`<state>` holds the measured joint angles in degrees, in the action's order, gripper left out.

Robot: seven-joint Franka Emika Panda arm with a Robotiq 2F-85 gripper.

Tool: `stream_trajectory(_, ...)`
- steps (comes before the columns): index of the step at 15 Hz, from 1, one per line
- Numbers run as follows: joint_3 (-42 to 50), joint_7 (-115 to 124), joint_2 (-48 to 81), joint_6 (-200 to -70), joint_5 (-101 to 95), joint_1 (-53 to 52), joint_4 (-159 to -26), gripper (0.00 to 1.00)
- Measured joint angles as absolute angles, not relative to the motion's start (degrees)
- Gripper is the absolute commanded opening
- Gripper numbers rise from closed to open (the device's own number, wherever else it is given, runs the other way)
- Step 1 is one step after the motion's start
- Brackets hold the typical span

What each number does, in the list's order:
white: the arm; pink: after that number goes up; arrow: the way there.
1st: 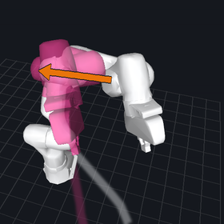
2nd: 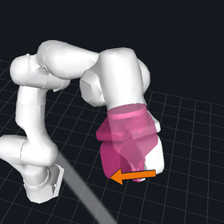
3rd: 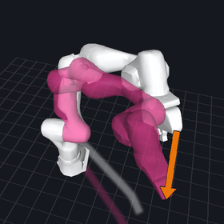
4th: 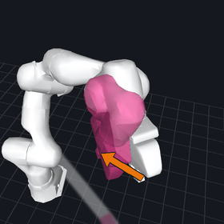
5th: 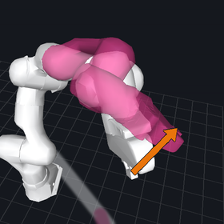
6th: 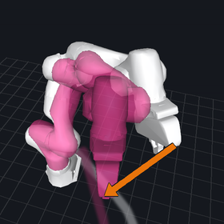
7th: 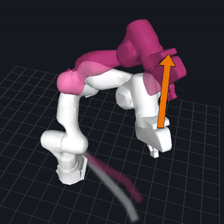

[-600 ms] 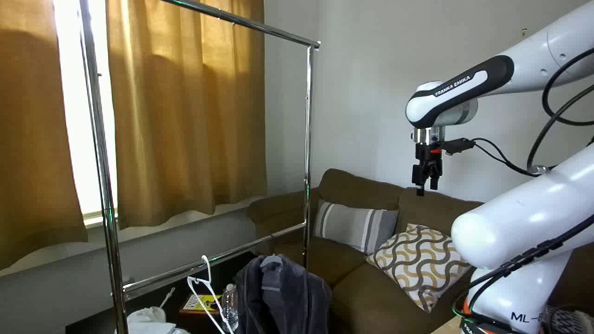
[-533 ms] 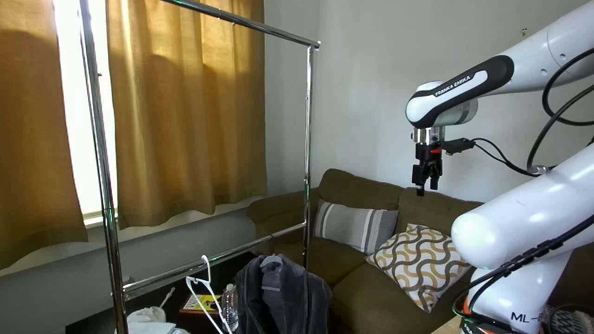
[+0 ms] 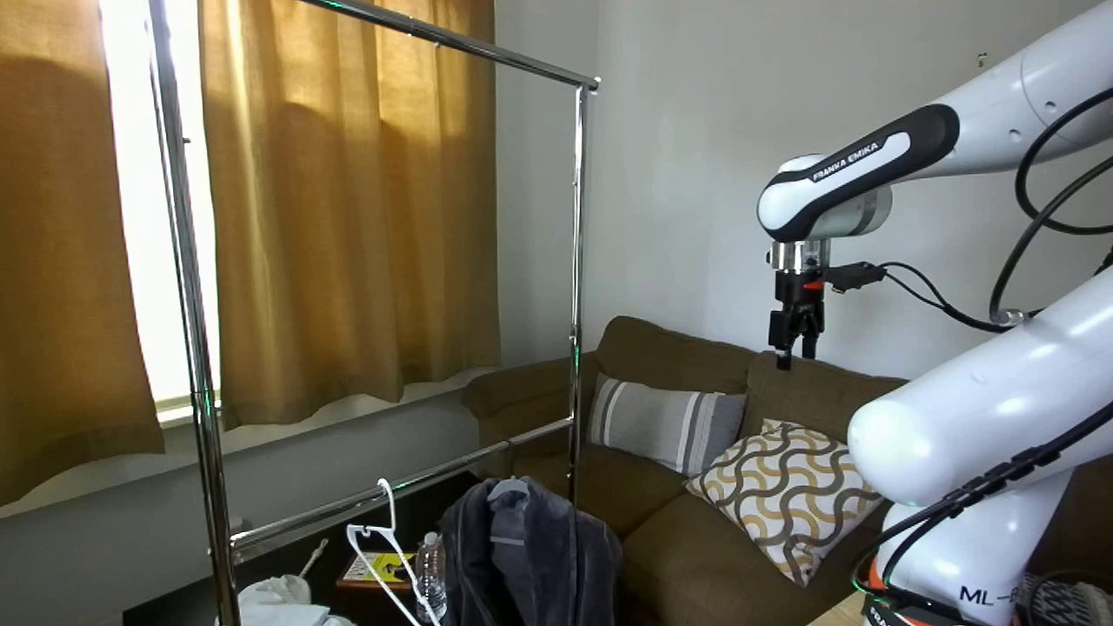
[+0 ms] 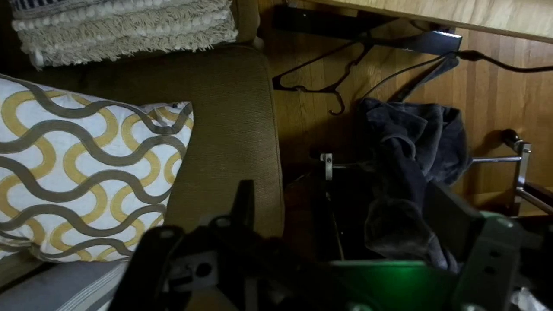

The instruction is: Move the hanger with the rob to the top rod

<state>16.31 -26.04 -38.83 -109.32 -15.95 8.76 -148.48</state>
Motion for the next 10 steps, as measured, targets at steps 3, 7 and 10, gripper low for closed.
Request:
stream_trajectory(3,16.39,-27.55,-34.47,-115.29,-11.51,4.64,-149.62,1.0)
stream_trajectory(7,15.28,-29.26,-26.99,-129.54,-5.58,-1.53,-152.34,1.0)
stream_trajectory(10,13.57,-30.3,-19.99,-140.86,0.68,-6.39,-153.24,1.0)
